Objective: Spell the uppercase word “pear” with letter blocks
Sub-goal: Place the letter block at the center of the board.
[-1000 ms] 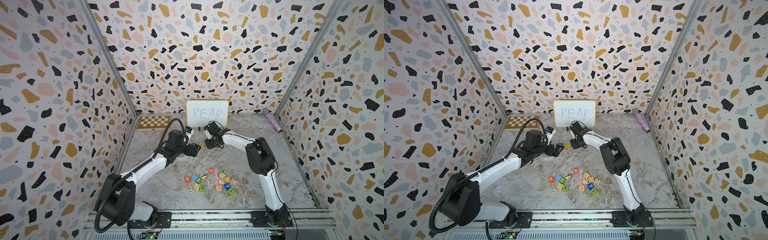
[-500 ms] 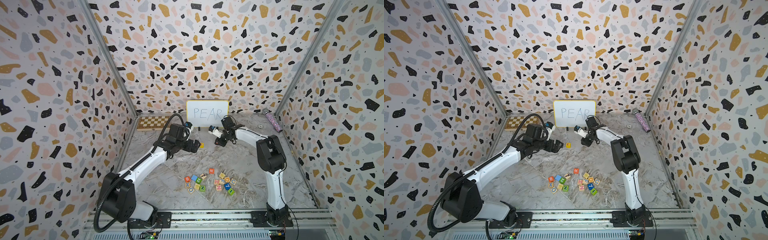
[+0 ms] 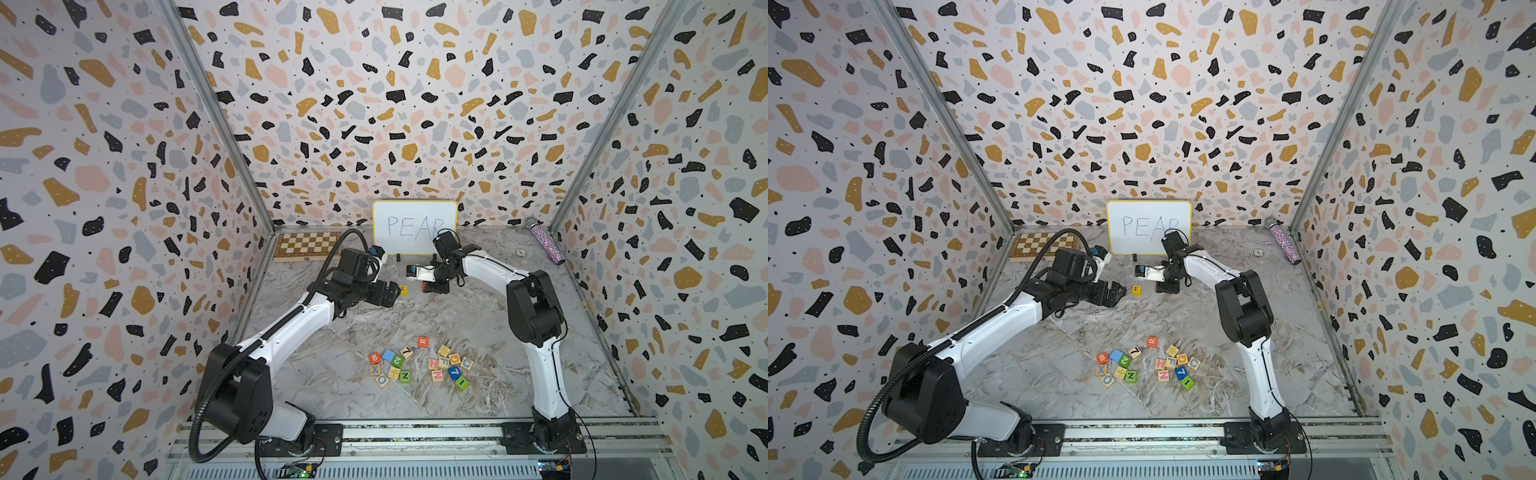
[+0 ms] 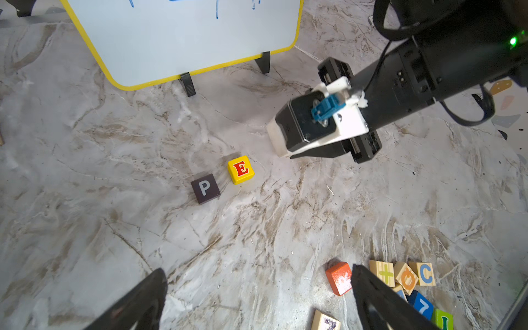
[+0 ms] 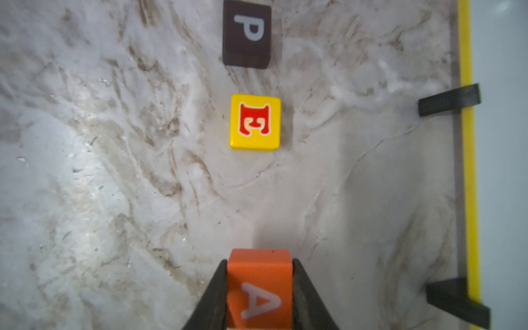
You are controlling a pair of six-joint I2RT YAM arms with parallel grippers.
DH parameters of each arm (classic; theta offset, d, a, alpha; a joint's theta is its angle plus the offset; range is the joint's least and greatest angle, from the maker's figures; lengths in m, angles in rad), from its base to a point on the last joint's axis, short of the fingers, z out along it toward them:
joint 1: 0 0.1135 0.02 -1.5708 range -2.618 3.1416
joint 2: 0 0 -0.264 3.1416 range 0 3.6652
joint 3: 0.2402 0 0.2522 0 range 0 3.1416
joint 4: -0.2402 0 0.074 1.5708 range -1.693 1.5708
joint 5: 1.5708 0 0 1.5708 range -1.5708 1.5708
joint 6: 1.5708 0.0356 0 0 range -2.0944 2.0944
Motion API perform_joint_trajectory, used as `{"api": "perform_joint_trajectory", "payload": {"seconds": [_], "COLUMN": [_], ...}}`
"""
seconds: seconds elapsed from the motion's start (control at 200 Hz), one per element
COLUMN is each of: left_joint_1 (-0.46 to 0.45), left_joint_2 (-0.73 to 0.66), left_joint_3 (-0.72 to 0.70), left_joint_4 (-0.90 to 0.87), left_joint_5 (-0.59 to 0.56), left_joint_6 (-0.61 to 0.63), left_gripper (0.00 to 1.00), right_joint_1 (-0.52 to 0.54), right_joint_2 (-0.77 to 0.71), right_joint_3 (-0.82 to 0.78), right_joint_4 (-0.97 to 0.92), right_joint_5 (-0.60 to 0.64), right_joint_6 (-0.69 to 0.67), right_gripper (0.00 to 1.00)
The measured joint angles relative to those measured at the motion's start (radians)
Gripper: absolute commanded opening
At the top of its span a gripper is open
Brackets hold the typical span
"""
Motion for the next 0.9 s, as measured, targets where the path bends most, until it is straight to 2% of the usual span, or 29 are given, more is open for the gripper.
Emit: {"api": "perform_joint_trajectory", "payload": {"seconds": [0.195,0.531,0.901], "left_joint_1": [0.0,0.0,0.0], "left_joint_2": [0.003,0.005,0.013], "left_joint_3": [0.0,-0.002,-0.003], "left_joint_4": [0.0,0.002,0.012], "left_joint_5": [-0.001,0.0,0.004], "left_joint_6": [0.0,0.0,-0.016], "left_gripper": [0.99,0.99,0.99], "right_joint_1": [-0.001,0.008,0.018], "right_joint_2": [0.091,0.172,0.183], "right_joint_3": [0.155,0.223,0.271], "right_joint_4": [-0.085,-0.189,-0.217], "right_joint_5": [-0.01,-0.023,-0.029], "right_joint_6": [-0.055,-0.078,-0.074], "right_gripper": [0.15,0.15,0.18]}}
